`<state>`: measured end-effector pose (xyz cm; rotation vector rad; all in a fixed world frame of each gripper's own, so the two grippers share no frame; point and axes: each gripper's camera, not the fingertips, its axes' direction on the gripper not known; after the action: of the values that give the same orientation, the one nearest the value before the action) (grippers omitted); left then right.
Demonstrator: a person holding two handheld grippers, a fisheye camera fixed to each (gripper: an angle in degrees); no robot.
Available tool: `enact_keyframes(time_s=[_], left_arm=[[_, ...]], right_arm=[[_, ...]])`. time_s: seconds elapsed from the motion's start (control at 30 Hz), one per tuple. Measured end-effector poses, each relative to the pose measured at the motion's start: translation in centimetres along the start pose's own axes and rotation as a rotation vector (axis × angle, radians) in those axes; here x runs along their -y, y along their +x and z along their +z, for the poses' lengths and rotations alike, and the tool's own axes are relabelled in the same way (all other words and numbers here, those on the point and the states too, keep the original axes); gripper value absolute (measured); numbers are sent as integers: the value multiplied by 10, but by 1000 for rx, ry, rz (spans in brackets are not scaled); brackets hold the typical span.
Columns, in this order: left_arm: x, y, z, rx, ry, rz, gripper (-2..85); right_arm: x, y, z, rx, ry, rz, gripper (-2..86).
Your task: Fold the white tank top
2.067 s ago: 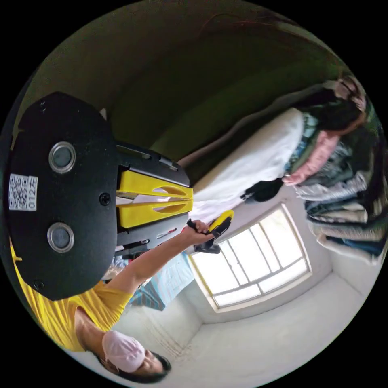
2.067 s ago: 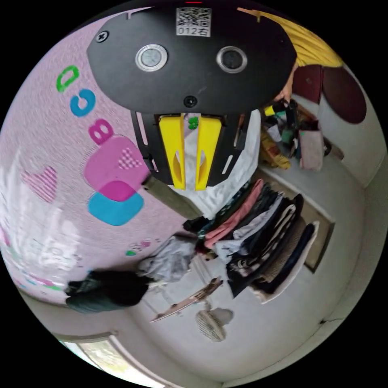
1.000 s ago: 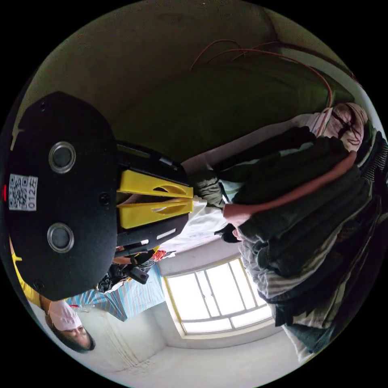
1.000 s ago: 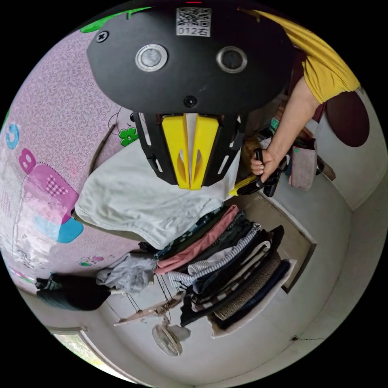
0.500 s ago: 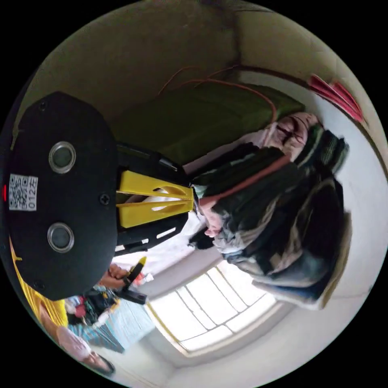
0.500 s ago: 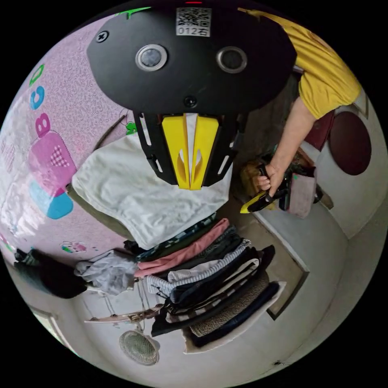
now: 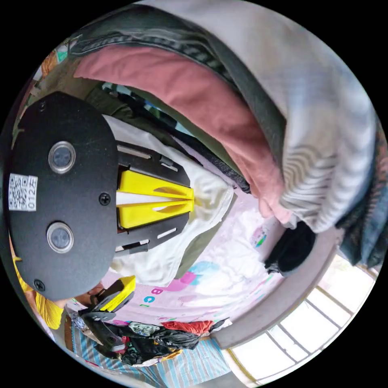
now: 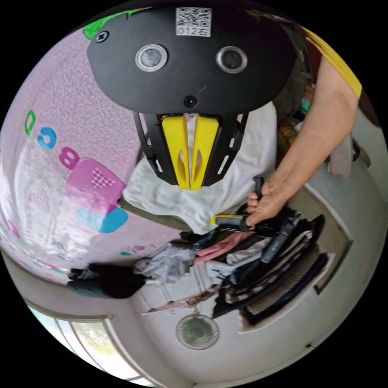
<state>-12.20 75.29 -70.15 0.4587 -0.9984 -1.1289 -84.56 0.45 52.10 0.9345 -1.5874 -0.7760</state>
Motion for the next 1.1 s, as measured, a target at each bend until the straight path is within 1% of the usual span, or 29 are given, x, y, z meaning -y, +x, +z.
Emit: enact_keyframes(time_s=[0.03,0.07,0.13,0.2,0.23,0.3,0.33,0.37,0.4,0.47,0.53,0.63,0.67,0.73,0.8,0.83,0.87,0.9,0.93,0.97,1.0,1.07,1.1], left_arm=[[13,4,8,9,-9,-4,4],[18,6,9,7,-4,-10,4],[33,16,13,5,-10,-17,5],[36,25,11,9,-31,-24,5],[35,33,2,-11,-9,-17,5],[31,51,-14,-36,39,52,5],[32,62,-22,4,72,80,5],[34,67,-23,32,83,85,5],[39,74,-19,72,101,97,5],[50,81,0,59,69,95,4],[64,81,39,34,-24,64,3],[70,82,68,81,-63,58,2],[70,81,68,75,-52,49,2],[60,87,44,63,68,43,3],[44,99,14,57,137,113,4],[30,107,-8,100,147,154,4],[23,109,-17,135,139,174,4],[8,110,-30,216,102,198,4],[-5,107,-38,290,68,204,4],[-11,103,-41,320,58,199,4],[-22,94,-44,355,47,191,4],[-32,80,-38,348,7,179,4],[-36,70,-29,316,-31,168,4]], right_arm=[[5,10,15,-47,-69,68,8],[7,19,28,-18,-134,121,8],[7,34,26,64,-102,222,8],[10,41,23,110,-103,257,8],[11,45,16,123,-71,284,8],[10,48,-4,144,74,299,9],[8,51,-14,138,170,311,9],[7,54,-16,126,223,313,9],[7,56,-13,123,219,319,9],[11,68,10,174,85,377,9],[11,75,23,170,32,410,9],[8,79,28,95,48,424,8],[7,77,29,50,50,417,8],[6,74,28,40,71,402,8],[4,70,19,97,131,385,8],[2,66,9,131,192,368,8],[1,60,1,155,227,335,8],[2,56,-1,164,226,311,8],[6,47,0,167,185,260,8],[9,37,4,147,129,215,8],[10,32,6,138,112,193,7],[9,17,17,135,46,92,8],[9,15,21,134,16,78,7]])
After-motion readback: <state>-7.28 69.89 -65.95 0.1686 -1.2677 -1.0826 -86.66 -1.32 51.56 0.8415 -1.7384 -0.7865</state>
